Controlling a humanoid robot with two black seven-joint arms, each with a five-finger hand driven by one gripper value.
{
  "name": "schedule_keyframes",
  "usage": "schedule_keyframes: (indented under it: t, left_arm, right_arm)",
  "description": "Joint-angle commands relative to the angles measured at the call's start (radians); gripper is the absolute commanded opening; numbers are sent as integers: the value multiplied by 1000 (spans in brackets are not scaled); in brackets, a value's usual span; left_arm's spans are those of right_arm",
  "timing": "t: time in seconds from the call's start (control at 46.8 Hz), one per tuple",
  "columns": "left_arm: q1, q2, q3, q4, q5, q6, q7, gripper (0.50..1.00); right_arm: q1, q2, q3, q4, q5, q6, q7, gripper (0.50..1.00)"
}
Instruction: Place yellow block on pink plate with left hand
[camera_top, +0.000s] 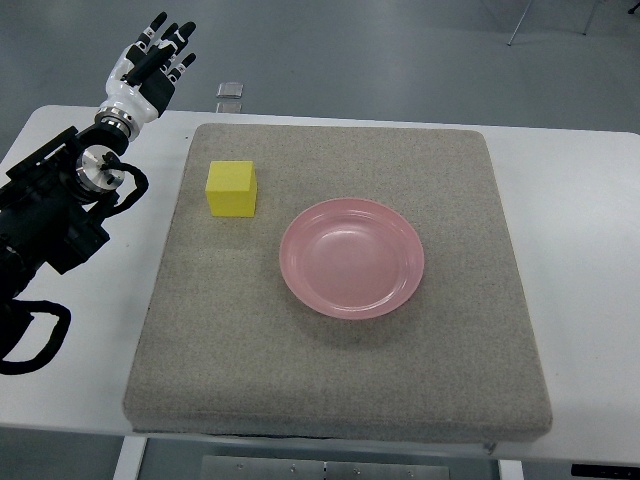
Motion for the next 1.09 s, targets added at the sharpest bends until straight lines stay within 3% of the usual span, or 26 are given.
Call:
schedule_keyframes:
  t: [0.0, 1.068]
  left_arm:
    - [1, -6, 0, 0, -1, 0, 0, 992]
    - [6, 24, 9, -3, 2, 15, 0, 992]
  right_arm:
    - [0, 0, 0, 0, 0, 0, 0, 924]
    - [0, 0, 0, 0, 0, -2, 0, 924]
